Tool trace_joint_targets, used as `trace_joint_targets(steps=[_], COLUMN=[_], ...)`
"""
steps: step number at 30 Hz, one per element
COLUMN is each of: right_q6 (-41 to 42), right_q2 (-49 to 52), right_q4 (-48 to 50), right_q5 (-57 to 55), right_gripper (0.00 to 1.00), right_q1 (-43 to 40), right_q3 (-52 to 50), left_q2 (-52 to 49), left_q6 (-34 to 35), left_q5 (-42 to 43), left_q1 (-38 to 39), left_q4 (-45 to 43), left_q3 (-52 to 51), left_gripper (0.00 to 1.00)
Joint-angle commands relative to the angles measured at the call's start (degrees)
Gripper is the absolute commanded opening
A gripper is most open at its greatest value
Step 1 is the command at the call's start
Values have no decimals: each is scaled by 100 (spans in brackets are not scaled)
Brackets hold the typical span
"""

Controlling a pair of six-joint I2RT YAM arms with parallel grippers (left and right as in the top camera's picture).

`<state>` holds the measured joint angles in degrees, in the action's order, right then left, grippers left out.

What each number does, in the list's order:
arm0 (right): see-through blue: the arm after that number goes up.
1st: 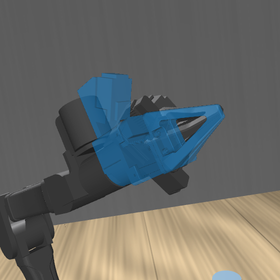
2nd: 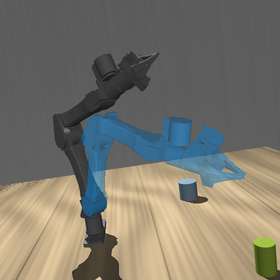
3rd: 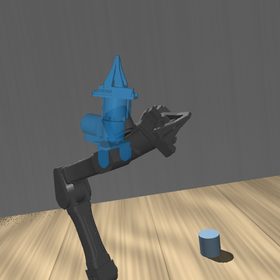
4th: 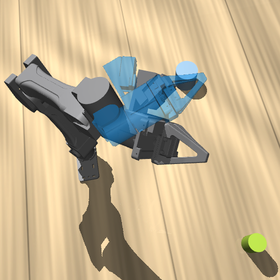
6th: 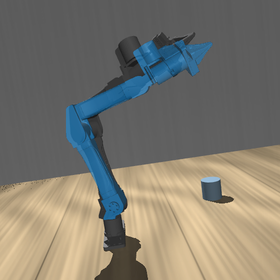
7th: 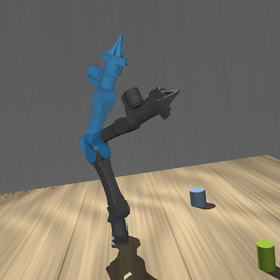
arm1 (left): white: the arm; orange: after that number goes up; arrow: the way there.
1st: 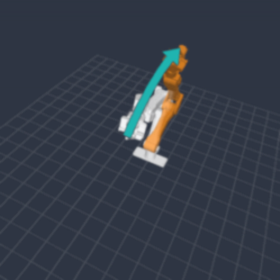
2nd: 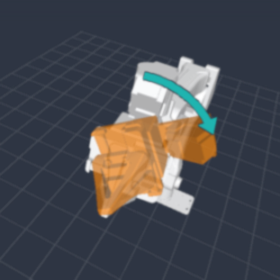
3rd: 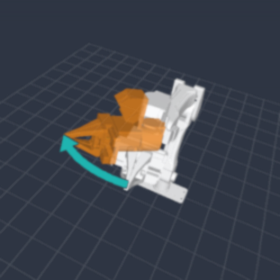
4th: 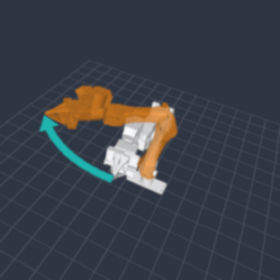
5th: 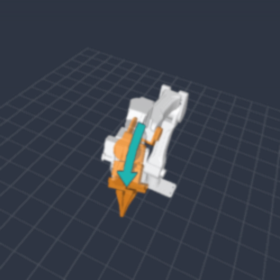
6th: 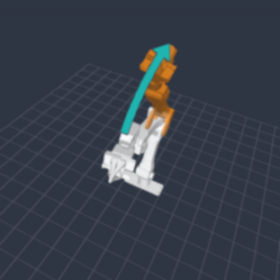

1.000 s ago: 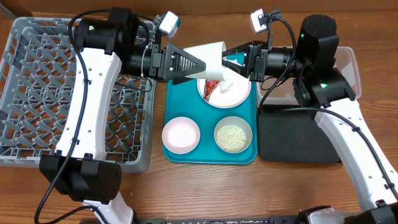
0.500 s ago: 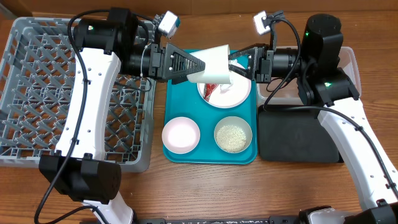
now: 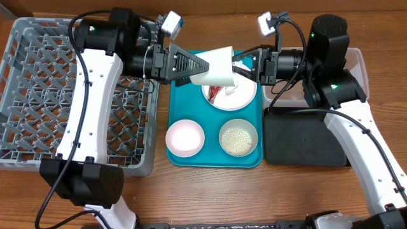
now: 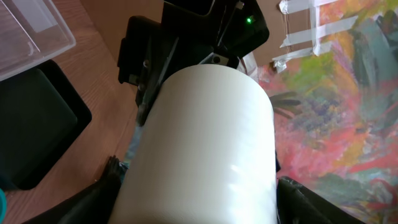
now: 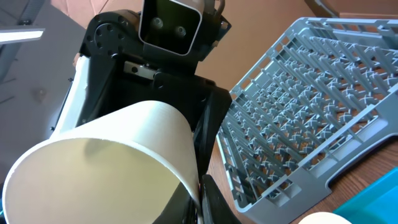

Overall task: Sort waste into correct bins and load items into the dishwasher
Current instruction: 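Hold the cup with the left gripper and open the right gripper, then lower the cup upside down into the dish rack with the left gripper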

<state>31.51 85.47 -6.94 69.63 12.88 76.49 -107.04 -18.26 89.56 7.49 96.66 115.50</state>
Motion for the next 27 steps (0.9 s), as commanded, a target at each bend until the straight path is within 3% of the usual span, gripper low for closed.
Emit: trace_joint_targets(steps=[1, 5, 14, 16, 17, 21, 27], right_q6=[26, 26, 26, 26, 26, 31, 236], right_q2=[-11, -11, -11, -11, -11, -50, -428], right_q4=[24, 24, 17, -2, -11, -103, -695], right_q5=[-118, -144, -140, -96, -79, -39, -367], right_gripper=[4, 4, 4, 30, 56, 100, 100], right_q1=[28, 28, 52, 122, 144, 109, -505], right_q3=[50, 50, 50, 50, 50, 50, 50], left_q2=[46, 46, 46, 46, 46, 46, 308], left_q6=[24, 26, 24, 24, 26, 26, 26], left_q5=[107, 107, 107, 105, 107, 107, -391], left_q1=[44, 48, 48, 48, 48, 48, -264], left_q4=[15, 15, 15, 15, 15, 15, 13], left_q3=[35, 35, 35, 35, 35, 37, 79], left_gripper=[86, 83, 65, 62, 62, 52, 43])
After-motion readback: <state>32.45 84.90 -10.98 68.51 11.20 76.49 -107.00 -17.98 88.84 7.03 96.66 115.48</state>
